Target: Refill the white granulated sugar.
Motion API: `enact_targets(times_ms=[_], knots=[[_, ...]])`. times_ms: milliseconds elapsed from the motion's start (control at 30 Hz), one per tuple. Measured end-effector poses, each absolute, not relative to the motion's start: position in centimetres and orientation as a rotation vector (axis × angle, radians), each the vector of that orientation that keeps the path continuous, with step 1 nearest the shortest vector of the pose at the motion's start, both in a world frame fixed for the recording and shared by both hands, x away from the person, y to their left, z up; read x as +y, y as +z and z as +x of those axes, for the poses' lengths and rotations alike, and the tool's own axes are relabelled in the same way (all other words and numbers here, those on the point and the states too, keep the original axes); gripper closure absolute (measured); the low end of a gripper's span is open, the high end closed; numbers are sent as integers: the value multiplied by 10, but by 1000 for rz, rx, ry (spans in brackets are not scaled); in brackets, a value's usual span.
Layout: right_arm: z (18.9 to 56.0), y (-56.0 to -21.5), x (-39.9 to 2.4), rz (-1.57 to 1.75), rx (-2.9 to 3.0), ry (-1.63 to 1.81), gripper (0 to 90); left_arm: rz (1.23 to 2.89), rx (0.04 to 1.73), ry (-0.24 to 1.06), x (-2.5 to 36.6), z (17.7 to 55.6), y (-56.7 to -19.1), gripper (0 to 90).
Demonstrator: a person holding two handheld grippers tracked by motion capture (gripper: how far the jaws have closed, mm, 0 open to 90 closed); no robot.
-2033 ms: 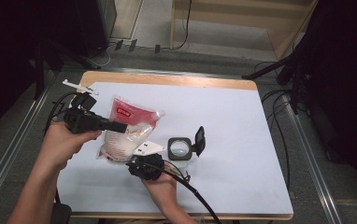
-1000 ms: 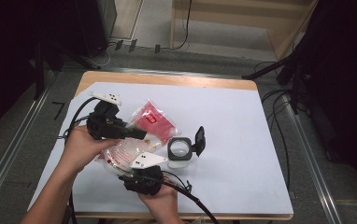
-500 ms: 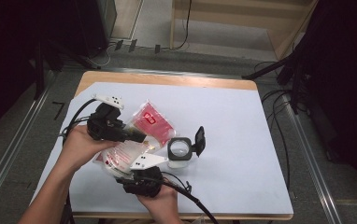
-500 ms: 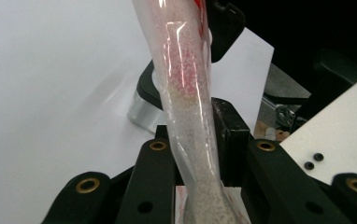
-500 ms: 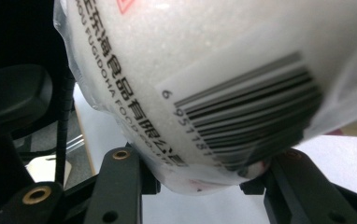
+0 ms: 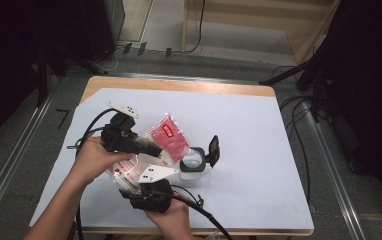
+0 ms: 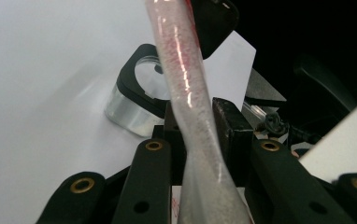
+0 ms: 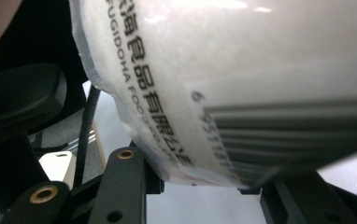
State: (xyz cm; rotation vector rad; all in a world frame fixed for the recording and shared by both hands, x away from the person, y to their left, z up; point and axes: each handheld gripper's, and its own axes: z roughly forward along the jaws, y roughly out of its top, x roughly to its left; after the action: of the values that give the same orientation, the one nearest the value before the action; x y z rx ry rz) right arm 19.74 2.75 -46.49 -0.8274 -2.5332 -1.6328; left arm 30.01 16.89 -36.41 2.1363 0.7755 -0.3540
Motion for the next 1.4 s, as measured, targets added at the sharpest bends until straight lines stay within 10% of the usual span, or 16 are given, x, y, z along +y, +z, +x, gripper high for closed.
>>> enact_targets(times_ms=[767,1400], knots=[[198,-461,29,-948,-2497,-1636,611,2127,905,-285,158,294,-356,646],[197,-457,30,-959,-2571,-1675,607,2141,911,-210,147,290,-350,720]])
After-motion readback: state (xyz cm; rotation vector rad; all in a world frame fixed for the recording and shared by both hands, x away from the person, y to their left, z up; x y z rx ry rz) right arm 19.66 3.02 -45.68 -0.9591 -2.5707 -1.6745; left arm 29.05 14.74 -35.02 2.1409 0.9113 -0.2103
